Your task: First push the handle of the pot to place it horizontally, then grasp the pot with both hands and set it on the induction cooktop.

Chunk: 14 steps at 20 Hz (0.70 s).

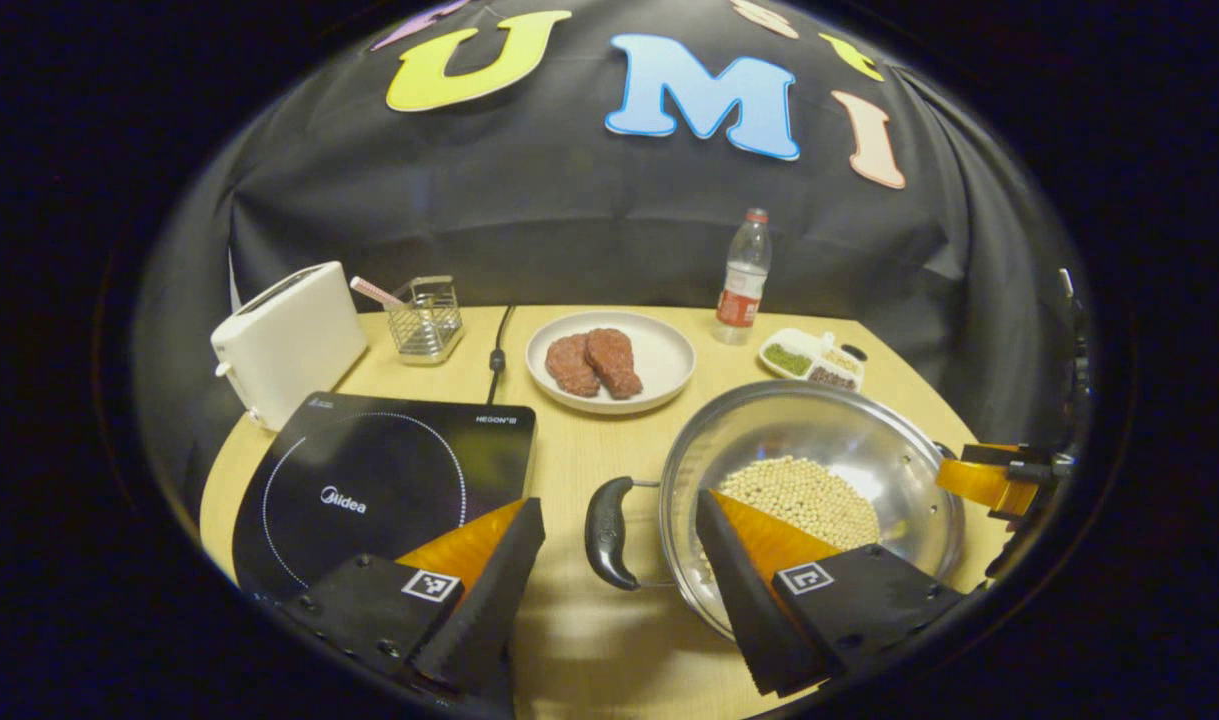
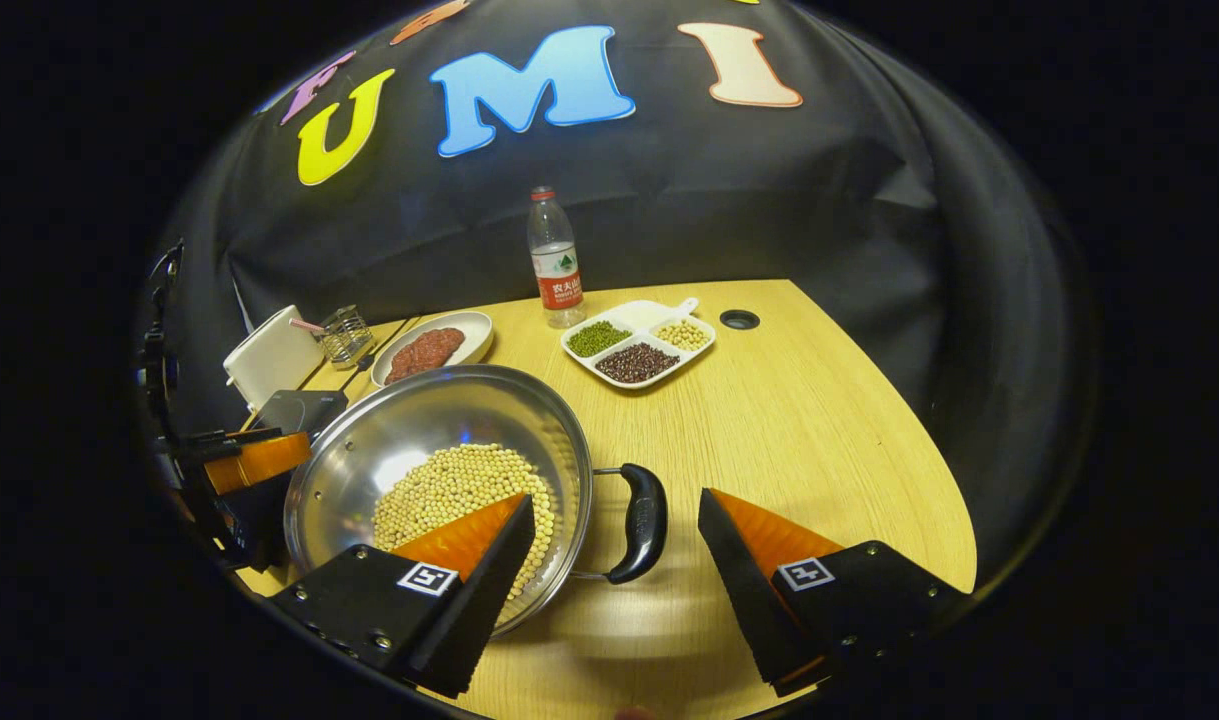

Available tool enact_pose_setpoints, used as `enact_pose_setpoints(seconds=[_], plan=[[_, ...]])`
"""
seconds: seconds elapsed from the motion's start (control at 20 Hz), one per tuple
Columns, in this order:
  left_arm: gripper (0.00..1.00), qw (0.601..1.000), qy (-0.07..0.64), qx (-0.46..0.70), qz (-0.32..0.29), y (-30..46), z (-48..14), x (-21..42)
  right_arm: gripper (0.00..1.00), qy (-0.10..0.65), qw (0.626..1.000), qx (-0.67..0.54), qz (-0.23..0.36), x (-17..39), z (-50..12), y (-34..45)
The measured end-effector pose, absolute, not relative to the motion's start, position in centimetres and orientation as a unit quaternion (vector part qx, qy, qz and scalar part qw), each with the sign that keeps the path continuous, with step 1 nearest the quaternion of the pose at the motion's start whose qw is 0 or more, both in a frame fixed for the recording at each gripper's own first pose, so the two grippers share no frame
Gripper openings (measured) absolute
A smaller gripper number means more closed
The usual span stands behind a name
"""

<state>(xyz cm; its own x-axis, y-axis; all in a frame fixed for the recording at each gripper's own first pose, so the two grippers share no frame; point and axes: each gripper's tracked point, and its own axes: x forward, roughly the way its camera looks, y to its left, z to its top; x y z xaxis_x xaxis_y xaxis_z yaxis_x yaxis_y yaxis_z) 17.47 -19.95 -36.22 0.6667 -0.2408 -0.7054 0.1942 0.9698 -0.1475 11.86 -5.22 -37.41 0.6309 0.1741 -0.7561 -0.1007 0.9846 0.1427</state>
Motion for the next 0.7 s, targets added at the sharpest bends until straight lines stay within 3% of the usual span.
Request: enact_pose_setpoints(seconds=[0.2, 0.25, 0.35, 0.4, 0.5, 0.55, 0.6, 0.7], plan=[[1.00, 0.903, 0.414, -0.032, -0.113, -20.1, -38.4, 17.5, 1.00, 0.440, 0.893, 0.054, 0.074, 12.0, -38.5, -5.0], [0.94, 0.901, 0.418, -0.033, -0.111, -20.2, -38.9, 17.7, 1.00, 0.444, 0.892, 0.054, 0.073, 12.0, -38.7, -4.9], [0.93, 0.898, 0.425, -0.034, -0.111, -20.5, -39.5, 17.7, 0.97, 0.449, 0.889, 0.052, 0.074, 12.0, -39.0, -4.8], [0.90, 0.896, 0.429, -0.033, -0.114, -20.7, -39.6, 17.5, 0.83, 0.453, 0.887, 0.048, 0.073, 12.0, -39.3, -4.9], [0.84, 0.895, 0.429, -0.029, -0.116, -21.1, -39.7, 17.6, 0.78, 0.461, 0.883, 0.046, 0.075, 11.8, -39.6, -4.7], [0.82, 0.895, 0.429, -0.029, -0.119, -21.3, -39.6, 17.6, 0.71, 0.461, 0.883, 0.051, 0.071, 12.0, -39.4, -4.7], [0.78, 0.895, 0.427, -0.027, -0.122, -21.6, -39.6, 17.7, 0.63, 0.467, 0.880, 0.050, 0.070, 11.7, -39.6, -4.7], [0.65, 0.896, 0.426, -0.027, -0.120, -21.6, -39.7, 17.8, 0.58, 0.473, 0.877, 0.053, 0.065, 12.0, -39.5, -4.7]])
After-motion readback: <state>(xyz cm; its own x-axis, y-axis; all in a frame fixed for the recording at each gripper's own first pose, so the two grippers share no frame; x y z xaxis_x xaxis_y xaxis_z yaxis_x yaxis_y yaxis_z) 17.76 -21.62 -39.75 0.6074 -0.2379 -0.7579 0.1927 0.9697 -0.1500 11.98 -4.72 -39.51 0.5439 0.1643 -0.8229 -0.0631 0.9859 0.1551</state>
